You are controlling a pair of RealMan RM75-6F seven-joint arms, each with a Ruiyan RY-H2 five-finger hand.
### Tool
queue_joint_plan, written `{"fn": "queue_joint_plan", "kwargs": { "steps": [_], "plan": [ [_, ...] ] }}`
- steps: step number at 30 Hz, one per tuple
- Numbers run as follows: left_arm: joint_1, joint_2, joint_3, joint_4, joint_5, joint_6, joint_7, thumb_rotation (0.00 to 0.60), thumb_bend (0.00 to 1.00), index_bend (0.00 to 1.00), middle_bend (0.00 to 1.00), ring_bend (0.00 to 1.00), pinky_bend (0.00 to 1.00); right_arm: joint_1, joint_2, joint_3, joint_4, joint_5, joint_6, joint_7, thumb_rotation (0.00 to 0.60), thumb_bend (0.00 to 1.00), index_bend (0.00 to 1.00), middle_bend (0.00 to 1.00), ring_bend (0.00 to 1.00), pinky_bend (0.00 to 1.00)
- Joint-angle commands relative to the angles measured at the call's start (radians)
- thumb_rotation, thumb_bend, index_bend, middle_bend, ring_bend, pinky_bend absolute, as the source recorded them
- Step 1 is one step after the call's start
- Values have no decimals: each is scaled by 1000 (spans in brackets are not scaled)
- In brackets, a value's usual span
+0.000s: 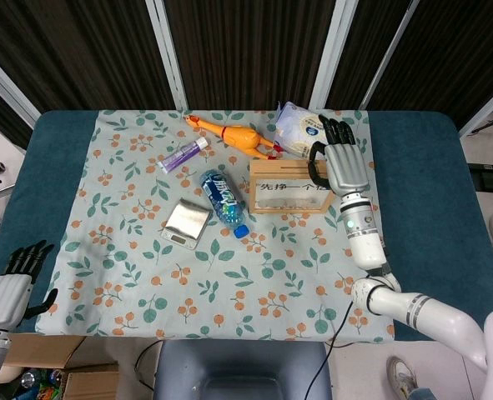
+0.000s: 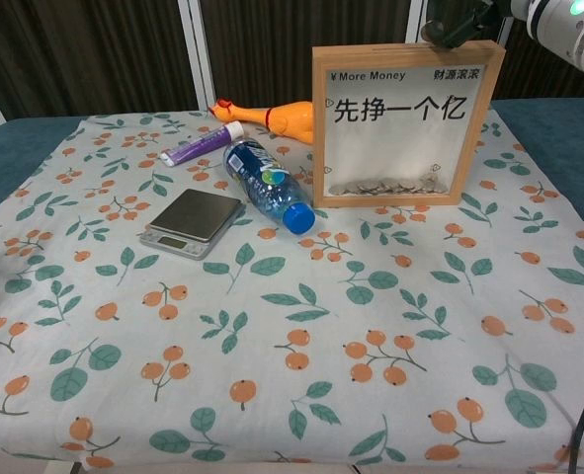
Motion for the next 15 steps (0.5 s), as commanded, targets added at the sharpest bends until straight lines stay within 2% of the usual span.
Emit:
{"fn": "queue_joint_plan", "kwargs": {
  "steps": [1,10,13,15],
  "plan": [
    [0,-1,0,0,0,1,-1,600,378,0,0,0,0,3,2,-9,-6,-1,0,-3,600,618,754,151,0,0],
    [2,0,0,1,-2,1,-3,600,380,0,0,0,0,12,7,-32,-17,-7,2,3,600,619,748,151,0,0],
    [1,-1,0,3,-2,-1,-3,600,379,0,0,0,0,14,11,-38,-19,-6,-1,5,600,617,672,151,0,0],
    [0,-1,0,3,-3,-2,-3,600,379,0,0,0,0,15,12,-40,-19,-5,-1,8,600,617,587,153,0,0]
  ]
}}
